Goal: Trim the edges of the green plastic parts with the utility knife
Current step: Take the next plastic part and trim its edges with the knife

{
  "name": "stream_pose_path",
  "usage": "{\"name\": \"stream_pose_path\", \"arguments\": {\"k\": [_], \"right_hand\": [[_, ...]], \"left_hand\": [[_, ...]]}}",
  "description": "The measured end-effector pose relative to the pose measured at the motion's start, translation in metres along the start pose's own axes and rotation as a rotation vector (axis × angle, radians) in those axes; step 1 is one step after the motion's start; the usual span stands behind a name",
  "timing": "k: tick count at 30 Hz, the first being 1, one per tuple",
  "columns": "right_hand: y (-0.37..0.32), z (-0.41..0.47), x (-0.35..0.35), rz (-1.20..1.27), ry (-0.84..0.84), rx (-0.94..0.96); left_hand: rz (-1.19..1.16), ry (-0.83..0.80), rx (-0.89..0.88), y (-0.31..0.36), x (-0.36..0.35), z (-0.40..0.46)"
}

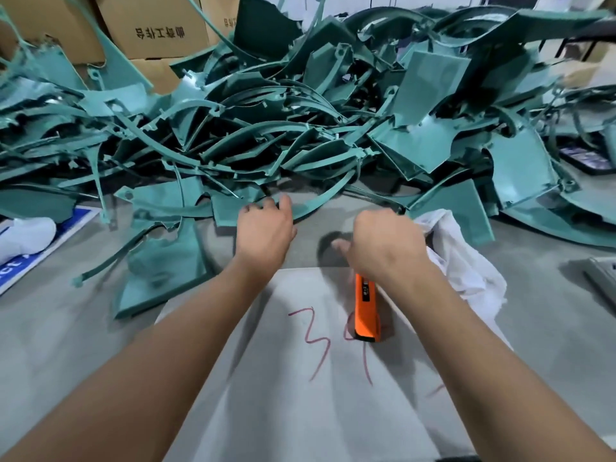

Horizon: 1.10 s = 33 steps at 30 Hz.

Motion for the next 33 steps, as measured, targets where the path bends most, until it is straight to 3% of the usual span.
{"name": "stream_pose_path", "arguments": {"k": [2,9,13,18,21,24,28,33], "right_hand": [[-0.017,-0.010,-0.016,-0.054,-0.141,0.057],[-0.003,-0.021,-0.025,-0.047,-0.316,0.026],[0.018,-0.012,-0.013,0.044,-0.234,-0.040],[0.036,0.000,0.012,0.131,0.023,-0.108],[0.045,0.003,0.022,0.204,0.137,-0.143],[0.043,-0.003,0.033,0.144,0.304,-0.133],[0.047,-0.030,0.057,0.212,0.675,-0.111],[0.068,-0.047,0.078,0.332,0.886,-0.192]], "left_hand": [[0.064,0.018,-0.036,0.001,0.010,-0.009],[0.209,-0.071,-0.152,0.001,0.045,-0.044],[0.069,-0.128,-0.205,-0.006,0.091,-0.050],[-0.591,-0.316,-0.288,-0.032,0.139,-0.051],[-1.102,-0.491,-0.167,-0.052,0.114,-0.054],[-1.437,-0.468,0.071,-0.066,0.066,-0.065],[-1.817,-0.459,0.150,-0.058,0.015,-0.096],[-2.111,-0.152,0.262,-0.075,-0.004,-0.104]]}}
Point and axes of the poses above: each hand's wrist, its own z-axis towards the middle knuckle, its own x-axis out of the back of the hand, y = z × x, the point moved 10 cm from there along z, towards the middle knuckle, and after that the axes turned 4 degrees about -y, right-handed, at the moved point
